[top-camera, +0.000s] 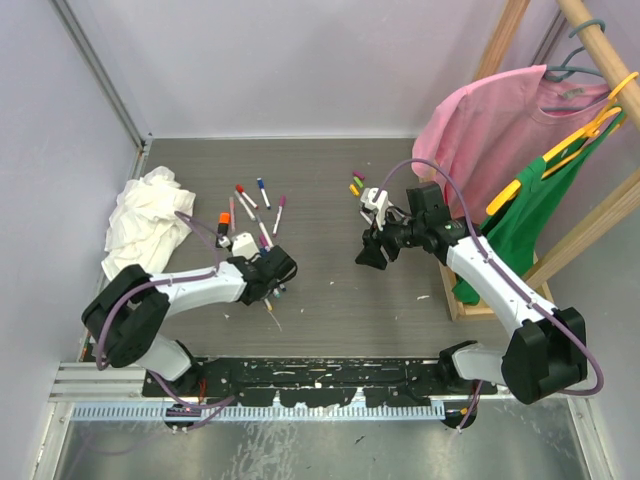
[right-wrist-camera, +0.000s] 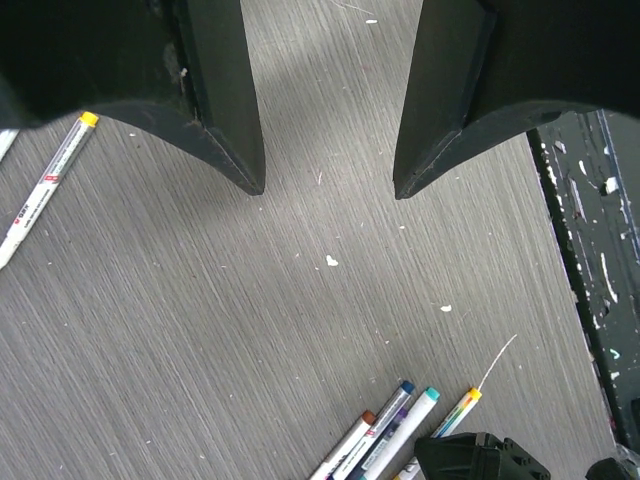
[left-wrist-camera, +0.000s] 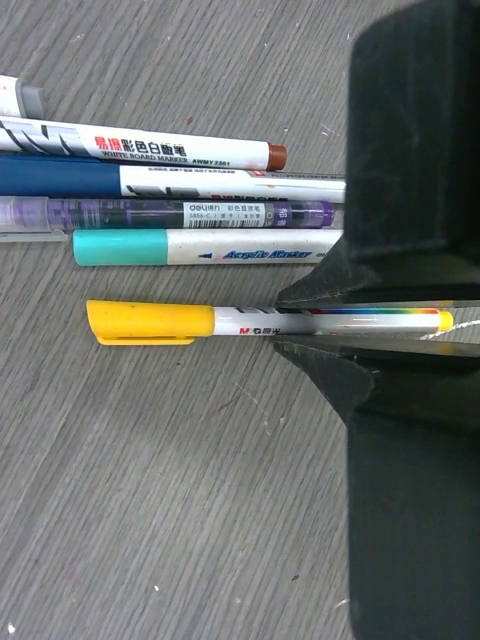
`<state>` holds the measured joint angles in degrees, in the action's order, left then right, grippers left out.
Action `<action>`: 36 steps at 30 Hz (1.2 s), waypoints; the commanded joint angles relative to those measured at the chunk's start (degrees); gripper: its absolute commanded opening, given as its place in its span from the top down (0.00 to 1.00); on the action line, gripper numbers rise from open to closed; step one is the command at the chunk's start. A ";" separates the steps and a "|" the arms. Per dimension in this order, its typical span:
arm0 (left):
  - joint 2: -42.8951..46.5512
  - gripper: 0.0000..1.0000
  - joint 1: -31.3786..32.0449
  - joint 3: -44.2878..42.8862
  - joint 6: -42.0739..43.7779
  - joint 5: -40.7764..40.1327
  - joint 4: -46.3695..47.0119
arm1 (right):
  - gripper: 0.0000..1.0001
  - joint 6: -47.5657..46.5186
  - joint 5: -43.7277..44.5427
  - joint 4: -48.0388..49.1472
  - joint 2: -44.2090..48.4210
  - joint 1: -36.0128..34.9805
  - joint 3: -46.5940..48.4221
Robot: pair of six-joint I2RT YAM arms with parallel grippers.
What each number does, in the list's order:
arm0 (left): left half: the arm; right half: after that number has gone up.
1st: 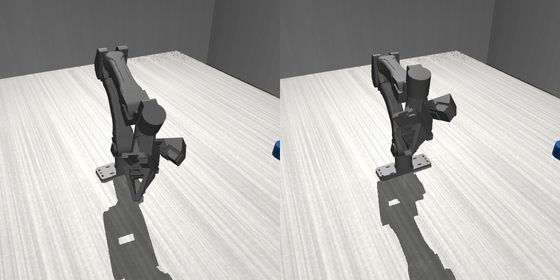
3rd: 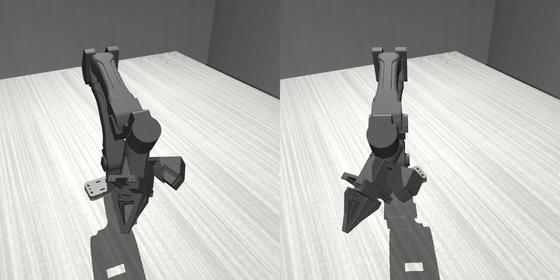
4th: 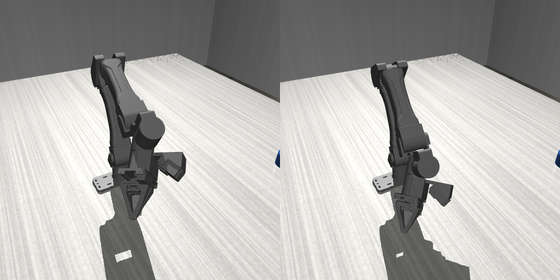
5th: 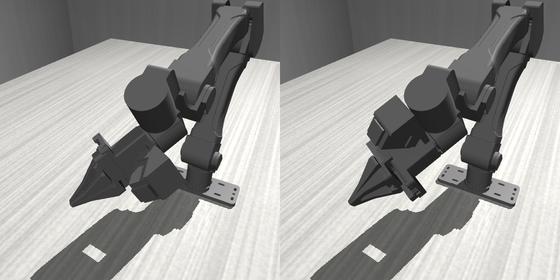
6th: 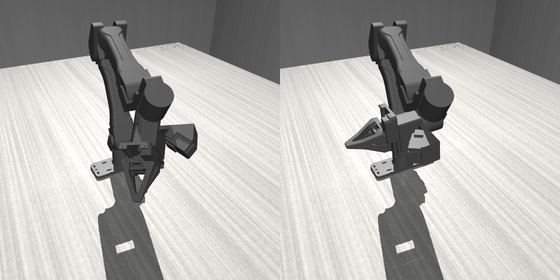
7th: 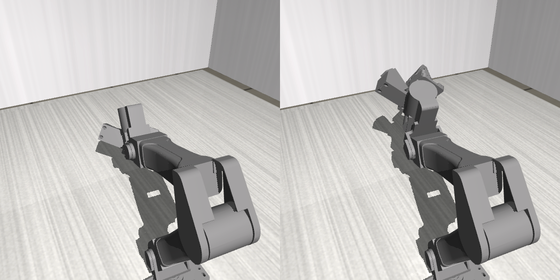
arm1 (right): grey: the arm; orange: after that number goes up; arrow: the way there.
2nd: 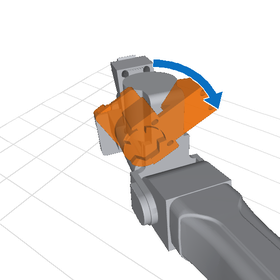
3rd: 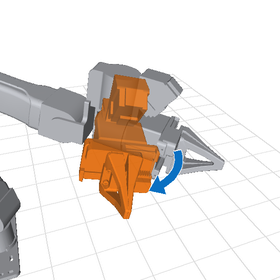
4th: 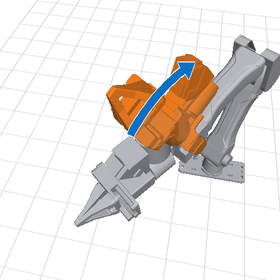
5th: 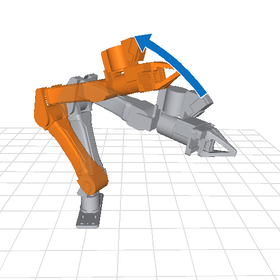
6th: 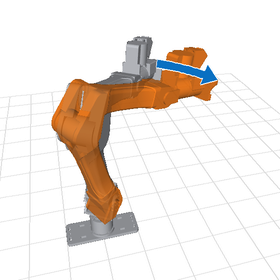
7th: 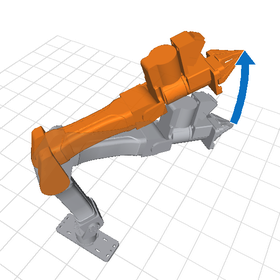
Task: Open the pen caps
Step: Pick up the pen from the center of the board.
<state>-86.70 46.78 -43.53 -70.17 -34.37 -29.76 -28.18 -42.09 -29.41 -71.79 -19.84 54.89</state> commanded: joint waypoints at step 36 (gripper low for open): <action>39.51 1.00 15.35 27.03 25.55 12.03 62.62 | 0.34 30.47 -24.53 33.37 6.79 2.43 -10.53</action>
<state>-46.76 59.86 -16.25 -49.89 -22.87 15.14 -2.20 -62.72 -3.84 -65.63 -17.65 44.82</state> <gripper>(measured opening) 0.031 0.647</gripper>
